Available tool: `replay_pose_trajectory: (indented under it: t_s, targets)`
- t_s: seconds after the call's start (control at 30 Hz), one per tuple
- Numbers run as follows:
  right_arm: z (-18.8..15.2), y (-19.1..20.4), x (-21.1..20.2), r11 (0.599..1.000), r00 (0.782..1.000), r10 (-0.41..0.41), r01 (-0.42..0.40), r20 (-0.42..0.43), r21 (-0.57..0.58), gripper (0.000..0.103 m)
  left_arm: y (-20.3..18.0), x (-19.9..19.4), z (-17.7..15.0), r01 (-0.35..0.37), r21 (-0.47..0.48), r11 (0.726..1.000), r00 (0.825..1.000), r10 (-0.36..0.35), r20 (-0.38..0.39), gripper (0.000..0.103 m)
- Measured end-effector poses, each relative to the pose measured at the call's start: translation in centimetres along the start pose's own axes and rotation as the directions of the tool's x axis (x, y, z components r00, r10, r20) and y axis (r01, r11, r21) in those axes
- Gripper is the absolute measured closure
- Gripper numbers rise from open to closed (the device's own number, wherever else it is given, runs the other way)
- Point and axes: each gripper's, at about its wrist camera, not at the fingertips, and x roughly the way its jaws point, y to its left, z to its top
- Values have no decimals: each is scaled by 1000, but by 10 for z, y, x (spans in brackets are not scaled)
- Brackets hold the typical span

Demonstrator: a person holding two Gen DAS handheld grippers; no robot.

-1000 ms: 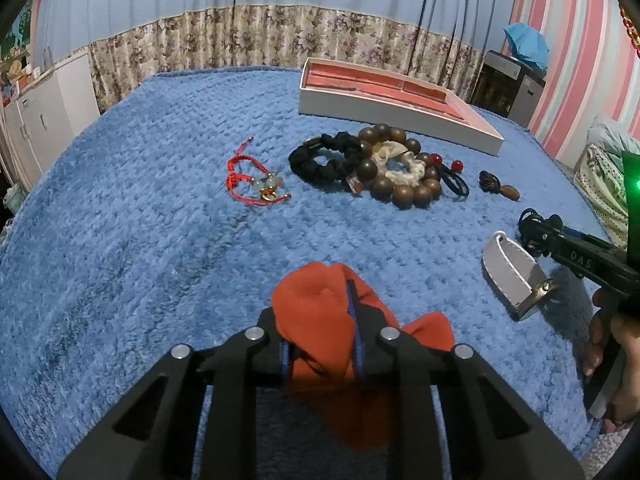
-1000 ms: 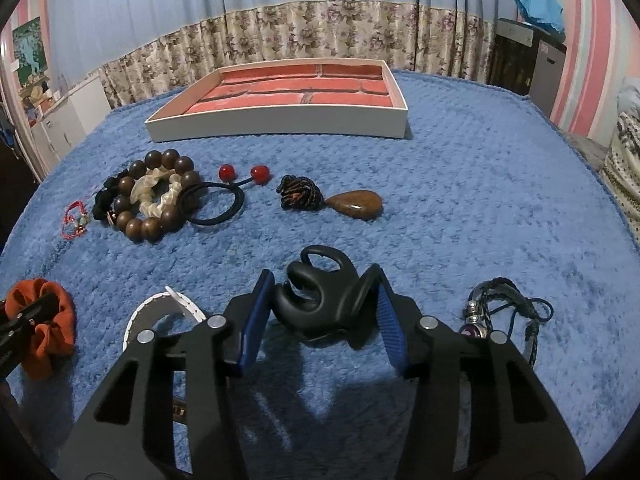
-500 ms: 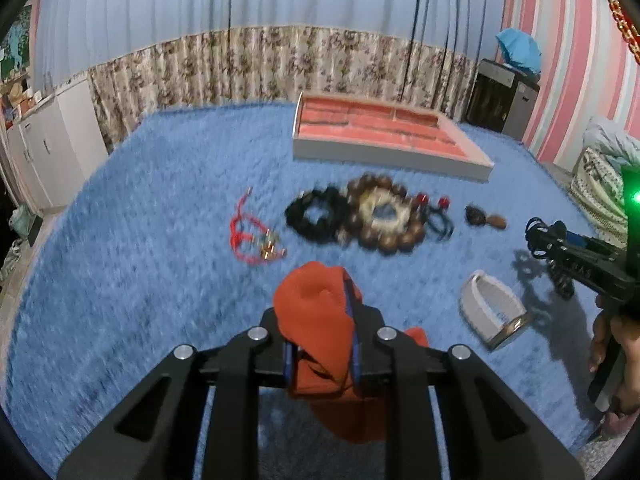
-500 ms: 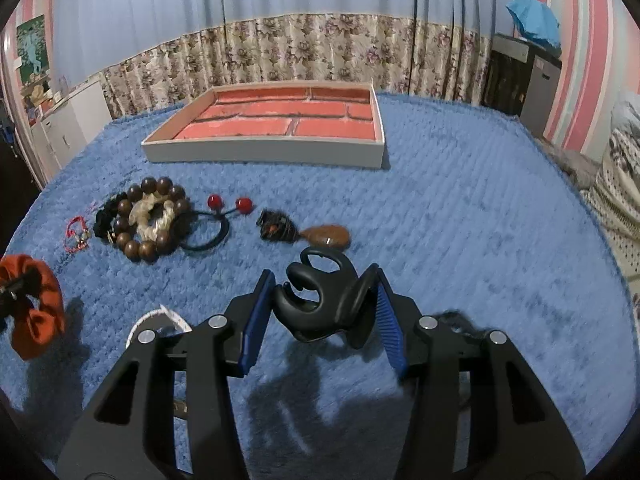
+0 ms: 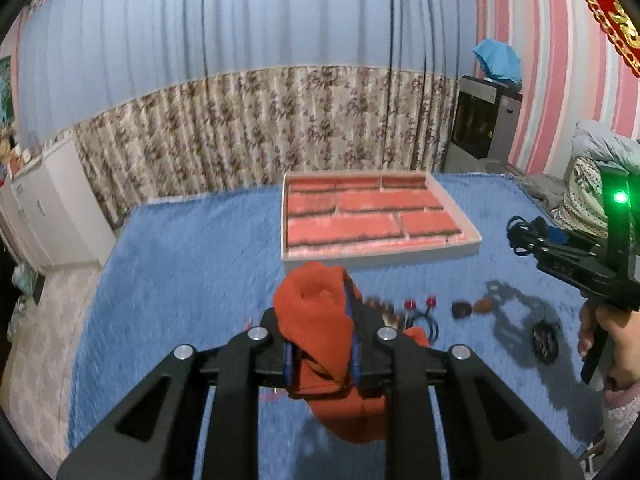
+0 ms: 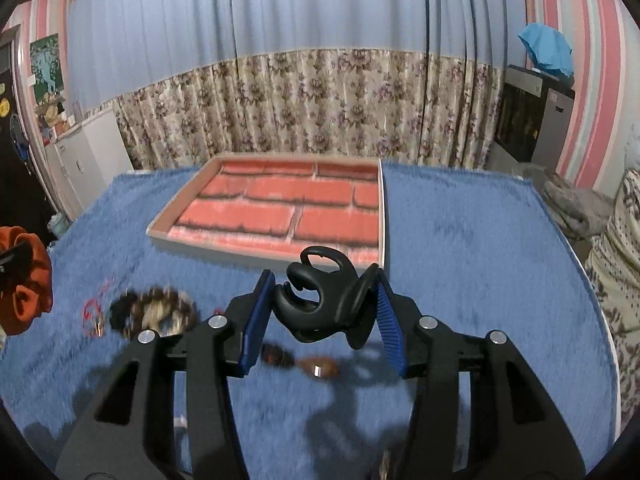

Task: Organize jewelry
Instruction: 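Carry the scrunchie and claw clip with both grippers over the brick-lined tray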

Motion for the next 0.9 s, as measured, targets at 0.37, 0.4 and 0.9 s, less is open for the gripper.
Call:
replay_pose_trajectory:
  t_s: [0.37, 0.4, 0.9]
  targets:
    - [84, -9, 105, 997, 997, -76, 76, 6, 20, 54, -13, 134, 83, 53, -44, 998, 998, -54, -16, 83]
    - [90, -9, 119, 997, 997, -74, 74, -5, 18, 54, -13, 147, 89, 52, -46, 998, 998, -54, -23, 83]
    - [127, -30, 275, 992, 974, -86, 103, -210, 67, 54, -14, 355, 145, 5, -71, 997, 981, -18, -194, 83]
